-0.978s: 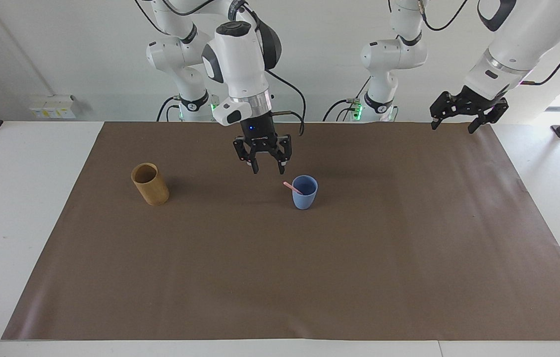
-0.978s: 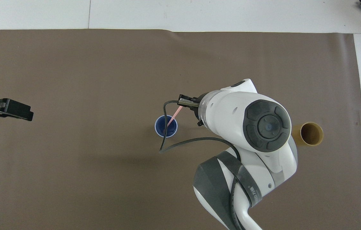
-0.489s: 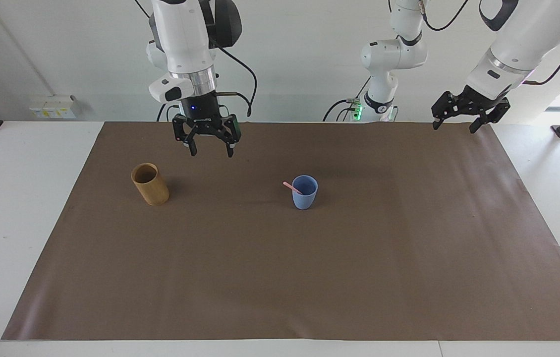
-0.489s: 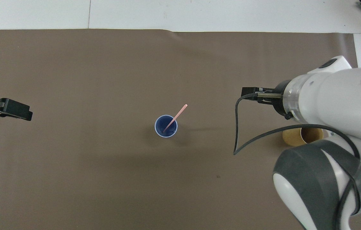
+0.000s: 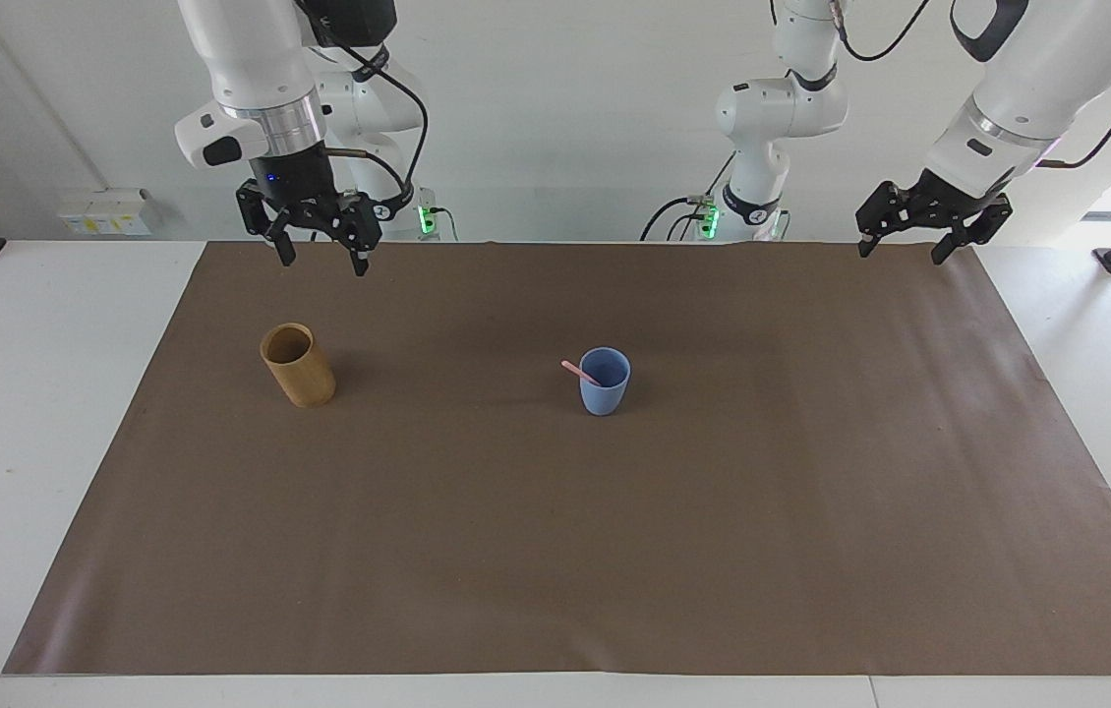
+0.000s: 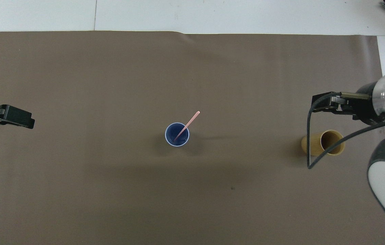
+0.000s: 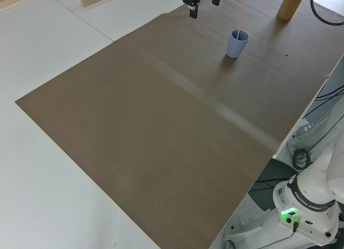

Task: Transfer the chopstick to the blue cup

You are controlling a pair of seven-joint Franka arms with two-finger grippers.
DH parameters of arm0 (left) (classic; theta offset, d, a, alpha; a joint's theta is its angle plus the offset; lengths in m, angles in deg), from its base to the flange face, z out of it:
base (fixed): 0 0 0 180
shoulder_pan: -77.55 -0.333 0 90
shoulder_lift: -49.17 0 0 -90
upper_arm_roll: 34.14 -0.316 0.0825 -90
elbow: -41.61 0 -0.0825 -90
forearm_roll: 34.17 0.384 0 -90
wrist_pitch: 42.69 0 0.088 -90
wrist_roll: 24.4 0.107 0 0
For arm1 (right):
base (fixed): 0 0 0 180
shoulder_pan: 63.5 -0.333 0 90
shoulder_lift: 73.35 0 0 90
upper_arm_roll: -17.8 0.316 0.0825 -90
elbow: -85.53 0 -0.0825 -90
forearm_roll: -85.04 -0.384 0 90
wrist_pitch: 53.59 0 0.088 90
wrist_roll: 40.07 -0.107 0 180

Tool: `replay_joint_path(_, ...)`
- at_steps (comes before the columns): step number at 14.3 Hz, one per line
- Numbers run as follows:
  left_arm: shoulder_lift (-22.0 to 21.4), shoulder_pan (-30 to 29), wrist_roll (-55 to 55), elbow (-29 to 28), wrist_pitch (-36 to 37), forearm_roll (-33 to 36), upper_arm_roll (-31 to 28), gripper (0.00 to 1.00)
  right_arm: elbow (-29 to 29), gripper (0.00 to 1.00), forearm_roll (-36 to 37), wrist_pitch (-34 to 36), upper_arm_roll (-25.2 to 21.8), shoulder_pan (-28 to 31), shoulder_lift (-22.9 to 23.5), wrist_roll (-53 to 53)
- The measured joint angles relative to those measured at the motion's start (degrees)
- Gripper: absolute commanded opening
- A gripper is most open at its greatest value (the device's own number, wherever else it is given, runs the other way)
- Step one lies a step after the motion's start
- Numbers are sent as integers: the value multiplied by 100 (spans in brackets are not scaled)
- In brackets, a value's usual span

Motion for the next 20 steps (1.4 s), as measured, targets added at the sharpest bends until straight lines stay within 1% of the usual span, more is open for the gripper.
replay_joint_path(3,0,0,0,0,0,0,0,100,-615,100,19,716,-108,96,292,220)
replay_joint_path(5,0,0,0,0,0,0,0,100,-869,100,35,930,-102,92,461,222)
replay_joint_path(6,0,0,0,0,0,0,0,100,-905,100,35,956,-93,88,494,228)
replay_joint_path(9,0,0,0,0,0,0,0,100,-775,100,37,926,-102,107,463,390)
replay_joint_path(12,0,0,0,0,0,0,0,100,-312,100,35,407,-113,192,263,752)
replay_joint_path(14,0,0,0,0,0,0,0,100,-71,100,34,147,-112,198,139,799)
replay_joint_path(20,0,0,0,0,0,0,0,100,2,100,30,88,-107,198,67,803)
